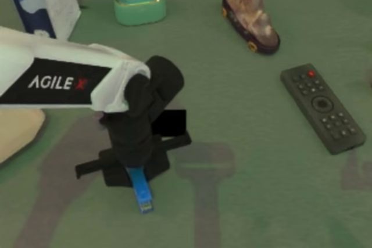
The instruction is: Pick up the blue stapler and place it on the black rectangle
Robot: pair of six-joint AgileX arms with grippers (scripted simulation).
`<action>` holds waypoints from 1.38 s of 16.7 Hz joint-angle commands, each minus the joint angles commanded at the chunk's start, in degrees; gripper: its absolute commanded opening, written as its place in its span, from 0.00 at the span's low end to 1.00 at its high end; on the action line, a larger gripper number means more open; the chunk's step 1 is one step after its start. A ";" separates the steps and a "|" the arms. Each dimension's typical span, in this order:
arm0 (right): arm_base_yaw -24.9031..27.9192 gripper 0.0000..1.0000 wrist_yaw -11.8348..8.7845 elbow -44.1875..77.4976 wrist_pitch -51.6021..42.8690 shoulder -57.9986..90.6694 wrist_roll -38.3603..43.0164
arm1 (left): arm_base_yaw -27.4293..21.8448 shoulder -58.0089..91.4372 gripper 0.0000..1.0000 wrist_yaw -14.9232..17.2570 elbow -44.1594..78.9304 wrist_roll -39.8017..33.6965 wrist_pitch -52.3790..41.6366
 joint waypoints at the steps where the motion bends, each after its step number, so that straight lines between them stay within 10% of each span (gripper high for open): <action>1: 0.00 1.00 0.00 0.00 0.00 0.00 0.00 | 0.00 0.00 0.00 0.00 0.00 0.00 0.00; 23: 0.00 1.00 0.00 0.00 0.00 0.00 0.00 | 1.14 -6.55 0.00 -0.25 16.92 -3.80 -23.40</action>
